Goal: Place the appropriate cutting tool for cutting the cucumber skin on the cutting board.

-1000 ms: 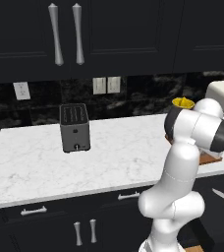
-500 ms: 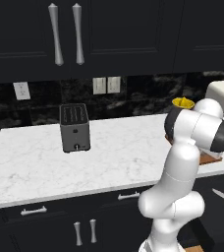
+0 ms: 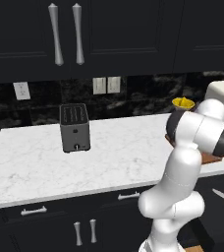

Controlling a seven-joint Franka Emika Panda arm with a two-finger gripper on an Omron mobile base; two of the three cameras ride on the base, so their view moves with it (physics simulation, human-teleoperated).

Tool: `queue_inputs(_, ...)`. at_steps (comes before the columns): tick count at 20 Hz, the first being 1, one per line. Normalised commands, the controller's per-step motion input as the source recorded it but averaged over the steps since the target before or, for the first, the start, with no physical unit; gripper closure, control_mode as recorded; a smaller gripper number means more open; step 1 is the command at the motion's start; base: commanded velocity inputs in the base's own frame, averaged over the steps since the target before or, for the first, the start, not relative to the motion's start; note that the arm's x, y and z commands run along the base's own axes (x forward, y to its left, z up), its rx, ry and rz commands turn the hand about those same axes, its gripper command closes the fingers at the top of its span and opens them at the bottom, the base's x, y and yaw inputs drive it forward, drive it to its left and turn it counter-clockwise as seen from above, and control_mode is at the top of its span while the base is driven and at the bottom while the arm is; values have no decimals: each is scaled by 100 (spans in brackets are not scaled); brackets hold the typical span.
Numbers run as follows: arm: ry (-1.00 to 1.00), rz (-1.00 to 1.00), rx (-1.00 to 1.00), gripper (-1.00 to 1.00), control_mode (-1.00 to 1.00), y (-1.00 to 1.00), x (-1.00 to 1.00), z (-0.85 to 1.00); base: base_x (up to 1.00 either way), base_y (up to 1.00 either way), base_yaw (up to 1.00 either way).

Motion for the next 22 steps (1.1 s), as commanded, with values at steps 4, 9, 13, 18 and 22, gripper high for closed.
queue_inputs(4, 0, 9, 0, -100, -100, 17, -79, 100, 0, 0, 0)
queue_inputs(9, 0, 25, -4, -100, -100, 81, -100, 68, 0, 0, 0)
queue_inputs(13, 5, 34, -6, -100, -100, 99, -86, 87, 0, 0, 0)
queue_inputs(18, 0, 36, -3, -100, -100, 95, -98, 84, 0, 0, 0)
queue_inputs(22, 0, 35, -1, -100, -100, 51, -100, 63, 0, 0, 0)
